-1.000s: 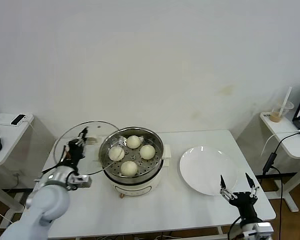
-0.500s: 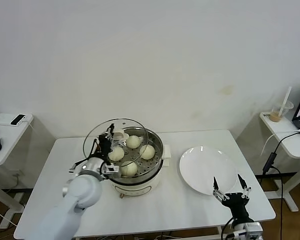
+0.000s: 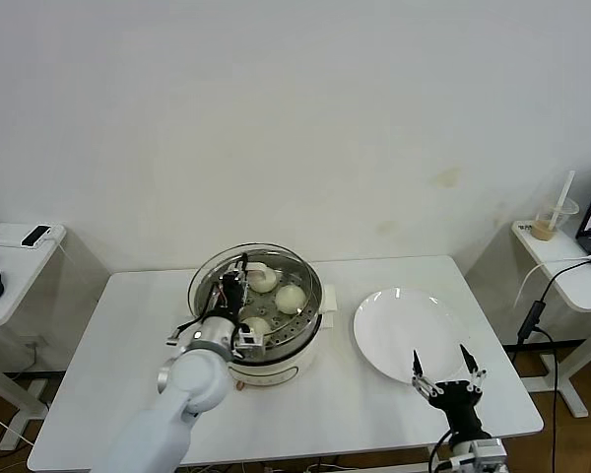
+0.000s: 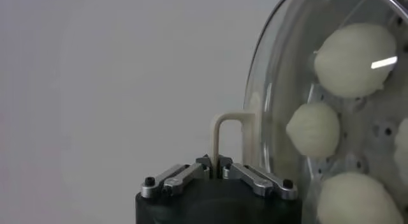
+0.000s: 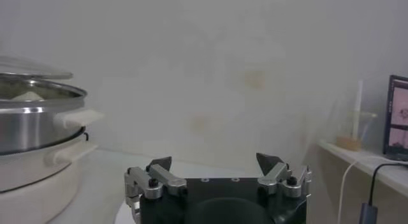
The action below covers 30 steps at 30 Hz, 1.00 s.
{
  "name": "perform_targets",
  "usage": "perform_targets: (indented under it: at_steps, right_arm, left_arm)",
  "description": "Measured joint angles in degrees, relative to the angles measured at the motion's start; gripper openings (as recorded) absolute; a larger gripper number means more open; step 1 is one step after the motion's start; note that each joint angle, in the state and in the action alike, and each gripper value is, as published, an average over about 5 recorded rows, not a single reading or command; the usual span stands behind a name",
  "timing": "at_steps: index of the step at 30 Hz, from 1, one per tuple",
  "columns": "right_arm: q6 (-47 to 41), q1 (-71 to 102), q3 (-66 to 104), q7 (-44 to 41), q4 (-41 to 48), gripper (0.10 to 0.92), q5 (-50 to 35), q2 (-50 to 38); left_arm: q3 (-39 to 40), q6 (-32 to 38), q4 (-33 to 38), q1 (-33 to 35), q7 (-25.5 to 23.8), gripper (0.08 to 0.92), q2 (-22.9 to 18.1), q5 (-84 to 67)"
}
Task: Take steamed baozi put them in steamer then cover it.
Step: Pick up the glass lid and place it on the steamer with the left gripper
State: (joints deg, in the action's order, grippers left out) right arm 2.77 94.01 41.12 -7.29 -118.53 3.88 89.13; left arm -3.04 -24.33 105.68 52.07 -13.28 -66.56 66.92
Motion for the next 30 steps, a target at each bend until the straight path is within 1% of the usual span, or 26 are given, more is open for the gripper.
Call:
perform_targets:
  at_steps: [5, 15, 30]
  right_arm:
    - [0.1, -0.1, -0.1, 0.0, 0.3, 0.823, 0.2, 0.0]
    - [0.2, -0.2, -0.3, 0.0, 0.5, 0.823, 0.3, 0.0]
    - [0.2, -0.2, -0.8, 0.0, 0.5, 0.823, 0.5, 0.1]
  left_arm:
    - [0.3, 0.3, -1.1, -0.1, 0.0, 0.144, -1.3, 1.7]
    - [0.7, 0.7, -2.4, -0.1, -0.1, 0.144, -2.7, 3.9]
    - [0.4, 0.9, -1.3, 1.3, -1.0, 0.144, -2.3, 4.6]
